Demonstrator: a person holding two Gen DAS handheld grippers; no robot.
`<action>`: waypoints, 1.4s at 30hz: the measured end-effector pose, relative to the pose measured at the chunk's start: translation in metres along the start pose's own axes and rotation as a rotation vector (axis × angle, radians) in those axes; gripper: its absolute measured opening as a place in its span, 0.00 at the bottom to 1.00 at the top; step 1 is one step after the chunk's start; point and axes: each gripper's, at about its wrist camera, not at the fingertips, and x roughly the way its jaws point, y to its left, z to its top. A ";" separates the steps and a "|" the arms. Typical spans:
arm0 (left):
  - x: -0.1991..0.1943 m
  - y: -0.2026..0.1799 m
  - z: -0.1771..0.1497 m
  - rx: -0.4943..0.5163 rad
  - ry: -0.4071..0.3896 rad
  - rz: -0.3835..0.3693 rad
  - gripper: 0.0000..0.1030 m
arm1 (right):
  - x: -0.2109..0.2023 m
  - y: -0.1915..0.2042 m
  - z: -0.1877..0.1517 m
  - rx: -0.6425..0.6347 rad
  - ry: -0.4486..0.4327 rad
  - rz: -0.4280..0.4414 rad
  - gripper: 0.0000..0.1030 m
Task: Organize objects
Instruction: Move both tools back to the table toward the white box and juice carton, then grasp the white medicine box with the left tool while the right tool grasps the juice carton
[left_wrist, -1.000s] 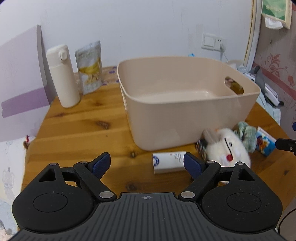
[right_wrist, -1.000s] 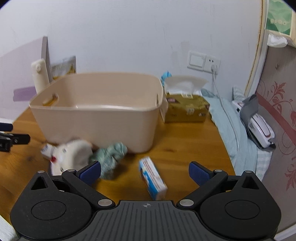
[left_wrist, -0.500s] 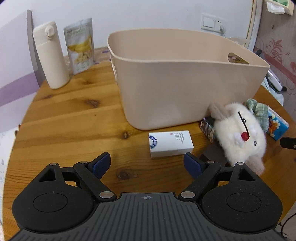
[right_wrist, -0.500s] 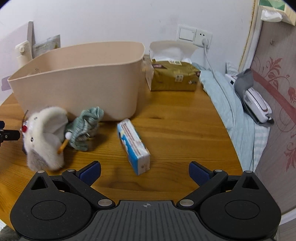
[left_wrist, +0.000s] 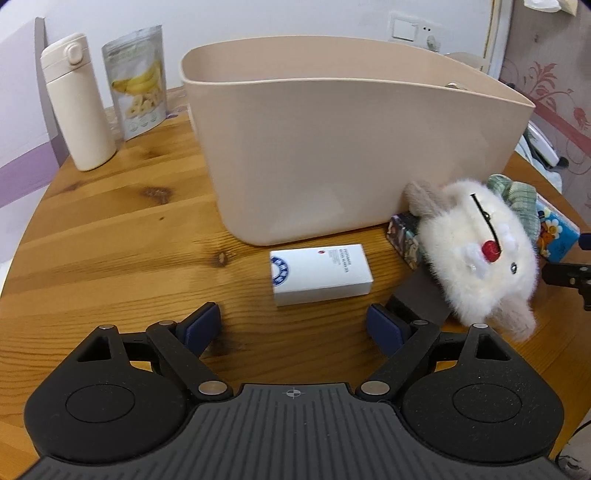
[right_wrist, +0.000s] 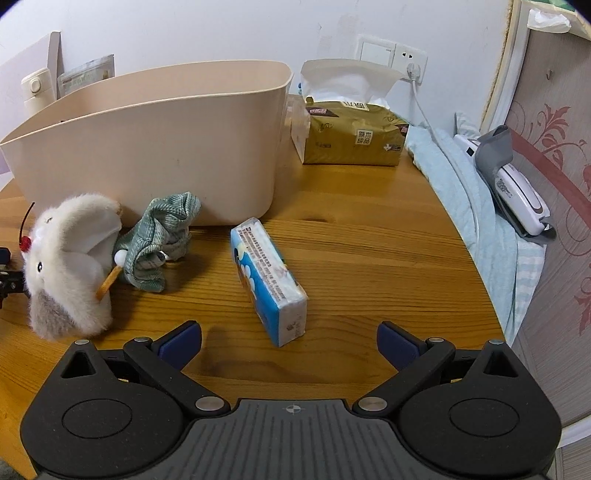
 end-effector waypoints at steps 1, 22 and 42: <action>0.001 -0.001 0.000 0.001 -0.003 0.000 0.87 | 0.001 0.000 0.000 0.001 0.002 0.001 1.00; 0.026 -0.007 0.019 -0.051 -0.023 0.046 1.00 | 0.019 0.005 0.006 0.034 -0.021 0.017 0.92; 0.018 -0.004 0.017 -0.080 -0.103 0.077 0.59 | 0.024 0.005 0.012 0.025 -0.054 0.060 0.53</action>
